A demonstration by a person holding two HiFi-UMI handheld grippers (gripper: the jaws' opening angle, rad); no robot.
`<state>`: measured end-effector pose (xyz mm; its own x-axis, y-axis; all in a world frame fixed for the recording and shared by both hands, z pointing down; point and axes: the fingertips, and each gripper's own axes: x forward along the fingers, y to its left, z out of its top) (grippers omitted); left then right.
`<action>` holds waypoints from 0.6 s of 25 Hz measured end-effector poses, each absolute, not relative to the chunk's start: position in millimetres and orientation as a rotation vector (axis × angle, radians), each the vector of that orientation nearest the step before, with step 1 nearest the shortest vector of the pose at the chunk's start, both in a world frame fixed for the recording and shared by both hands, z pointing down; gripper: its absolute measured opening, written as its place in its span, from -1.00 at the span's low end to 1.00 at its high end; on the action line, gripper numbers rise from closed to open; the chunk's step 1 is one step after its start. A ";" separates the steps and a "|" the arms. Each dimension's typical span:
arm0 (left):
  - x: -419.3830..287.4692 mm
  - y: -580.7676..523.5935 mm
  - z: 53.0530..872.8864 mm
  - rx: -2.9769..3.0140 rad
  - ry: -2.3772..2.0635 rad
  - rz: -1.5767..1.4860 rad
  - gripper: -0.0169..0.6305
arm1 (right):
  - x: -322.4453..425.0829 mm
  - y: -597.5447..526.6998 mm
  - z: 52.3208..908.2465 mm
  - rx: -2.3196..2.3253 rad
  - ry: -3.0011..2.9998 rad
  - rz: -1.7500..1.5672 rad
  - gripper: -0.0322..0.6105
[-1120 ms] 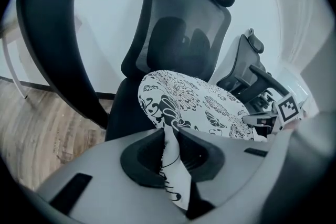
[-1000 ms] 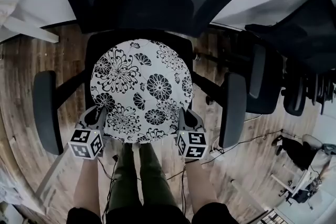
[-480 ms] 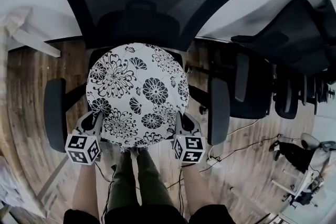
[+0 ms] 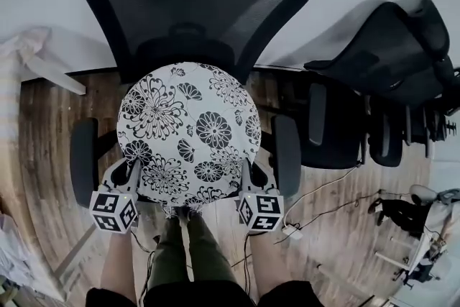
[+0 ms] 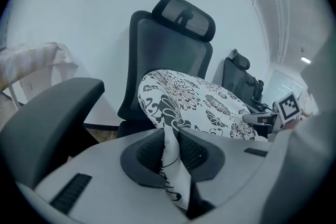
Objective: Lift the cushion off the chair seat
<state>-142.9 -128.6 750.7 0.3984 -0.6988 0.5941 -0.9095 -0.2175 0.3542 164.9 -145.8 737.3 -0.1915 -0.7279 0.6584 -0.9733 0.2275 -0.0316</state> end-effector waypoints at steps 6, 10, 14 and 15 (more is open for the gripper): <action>-144.5 -126.7 738.3 2.023 -1.396 0.360 -0.78 | 163.0 -143.0 722.3 1.596 -2.014 0.569 -0.82; -146.7 -124.3 723.7 2.045 -1.411 0.344 -0.78 | 160.9 -141.0 706.7 1.610 -2.034 0.541 -0.82; -148.1 -124.3 715.2 2.059 -1.417 0.335 -0.78 | 159.7 -141.7 696.6 1.615 -2.049 0.520 -0.82; -148.0 -124.2 711.4 2.061 -1.419 0.335 -0.78 | 159.7 -141.4 692.6 1.617 -2.051 0.518 -0.82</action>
